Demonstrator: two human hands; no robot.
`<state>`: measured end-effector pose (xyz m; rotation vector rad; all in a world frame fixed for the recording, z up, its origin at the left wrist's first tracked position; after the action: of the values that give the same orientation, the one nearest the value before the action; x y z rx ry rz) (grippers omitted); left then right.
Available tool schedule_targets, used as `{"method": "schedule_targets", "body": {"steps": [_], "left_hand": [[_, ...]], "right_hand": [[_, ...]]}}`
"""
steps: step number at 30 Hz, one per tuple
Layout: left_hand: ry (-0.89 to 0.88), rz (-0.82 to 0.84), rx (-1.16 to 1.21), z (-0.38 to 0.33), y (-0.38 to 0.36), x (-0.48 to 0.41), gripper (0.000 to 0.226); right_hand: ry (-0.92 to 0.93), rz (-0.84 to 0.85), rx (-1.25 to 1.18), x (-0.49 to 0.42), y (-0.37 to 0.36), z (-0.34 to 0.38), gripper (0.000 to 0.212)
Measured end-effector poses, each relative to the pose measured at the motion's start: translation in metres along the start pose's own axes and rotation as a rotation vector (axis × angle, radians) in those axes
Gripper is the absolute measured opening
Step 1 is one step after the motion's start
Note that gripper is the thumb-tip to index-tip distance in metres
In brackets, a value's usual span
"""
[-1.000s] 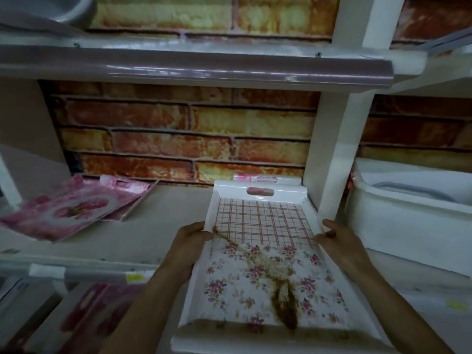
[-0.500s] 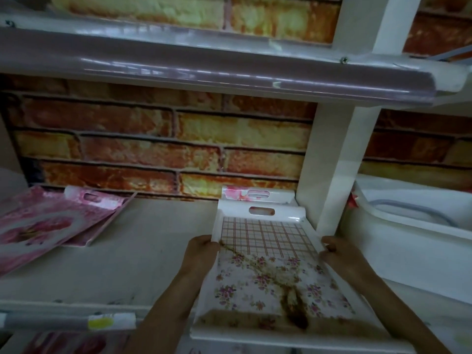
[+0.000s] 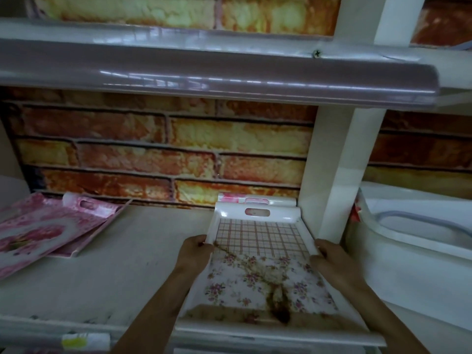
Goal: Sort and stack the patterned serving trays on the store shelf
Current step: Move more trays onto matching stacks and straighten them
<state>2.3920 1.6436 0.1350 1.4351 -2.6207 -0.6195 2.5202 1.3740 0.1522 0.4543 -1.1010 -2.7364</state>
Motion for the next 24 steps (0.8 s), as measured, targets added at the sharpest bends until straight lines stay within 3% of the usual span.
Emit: {"method": "schedule_targets", "body": {"steps": [3,8,15,20,24], "left_hand": [[-0.026,-0.005,-0.042,0.001,-0.003,-0.007,0.016],[-0.059,-0.01,-0.058,-0.001,-0.009,-0.016,0.011],[-0.06,-0.028,-0.119,0.001,-0.017,-0.027,0.025],[-0.1,-0.039,-0.156,0.002,-0.027,-0.036,0.024],[-0.128,-0.06,-0.18,0.009,-0.035,-0.041,0.009]], "right_hand": [[0.035,0.005,0.007,-0.008,-0.005,-0.002,0.032],[0.088,-0.011,-0.027,-0.017,-0.009,-0.007,0.034],[0.136,0.029,-0.055,-0.023,-0.009,-0.012,0.037],[0.147,0.042,0.02,-0.032,-0.011,-0.024,0.038],[0.15,0.006,0.168,-0.025,-0.017,-0.027,0.045]]}}
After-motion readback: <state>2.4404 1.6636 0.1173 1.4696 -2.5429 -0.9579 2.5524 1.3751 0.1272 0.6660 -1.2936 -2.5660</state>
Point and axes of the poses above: each hand's wrist, its own x-axis away from the middle knuckle, its own y-axis out of the back of the hand, z = x × y, the point moved 1 cm from there along -x, towards the middle knuckle, and after that the axes turned 13 degrees about -z, right-handed, at the moved point
